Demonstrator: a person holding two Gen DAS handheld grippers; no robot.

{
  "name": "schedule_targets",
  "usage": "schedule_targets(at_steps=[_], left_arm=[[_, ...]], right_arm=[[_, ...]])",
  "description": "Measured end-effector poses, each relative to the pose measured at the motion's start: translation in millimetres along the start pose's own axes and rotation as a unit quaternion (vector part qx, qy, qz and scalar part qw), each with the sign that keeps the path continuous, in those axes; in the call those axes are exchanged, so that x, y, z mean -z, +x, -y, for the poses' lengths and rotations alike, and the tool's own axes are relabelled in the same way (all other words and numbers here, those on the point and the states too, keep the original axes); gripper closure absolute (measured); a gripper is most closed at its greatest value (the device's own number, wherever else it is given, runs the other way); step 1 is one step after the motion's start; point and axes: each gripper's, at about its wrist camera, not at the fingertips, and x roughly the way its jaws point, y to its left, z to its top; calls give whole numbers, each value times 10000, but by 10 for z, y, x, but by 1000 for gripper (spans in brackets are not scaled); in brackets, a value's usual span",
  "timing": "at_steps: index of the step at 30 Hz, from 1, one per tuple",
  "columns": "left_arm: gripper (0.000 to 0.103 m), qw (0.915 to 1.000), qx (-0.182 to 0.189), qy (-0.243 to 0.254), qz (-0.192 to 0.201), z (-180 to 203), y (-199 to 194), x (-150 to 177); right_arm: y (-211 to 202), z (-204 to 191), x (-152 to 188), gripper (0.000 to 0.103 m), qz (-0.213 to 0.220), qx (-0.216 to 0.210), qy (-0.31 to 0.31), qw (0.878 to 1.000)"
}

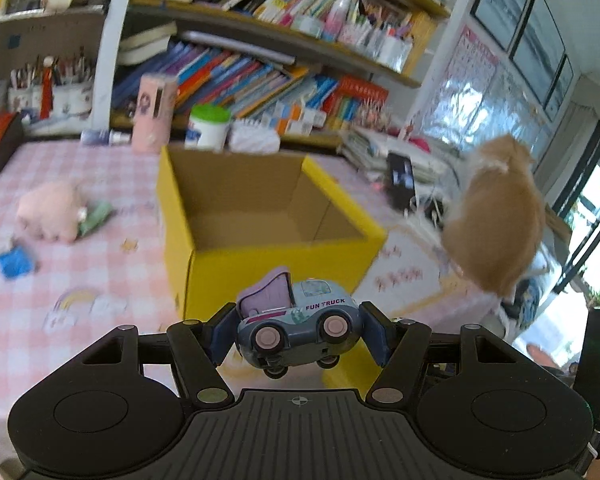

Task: Organize objects
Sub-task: 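Carry the tape roll and toy truck over the yellow box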

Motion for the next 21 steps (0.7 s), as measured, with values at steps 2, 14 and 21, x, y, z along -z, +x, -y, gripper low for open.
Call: schedule_targets(at_steps=[2,14,21], left_arm=[[39,9998,-50,19,191,53,87,-184],[39,9912,-1126,-66,693,114,693,-708],[39,9855,-1647,131,387,192,1101,-671]], right_arm=[[41,84,-210,90,167,-59,-1,9998],[525,427,-1391,90,931,-462,-465,9935],[1072,398,-1743,90,786,-756,-1022,9888]])
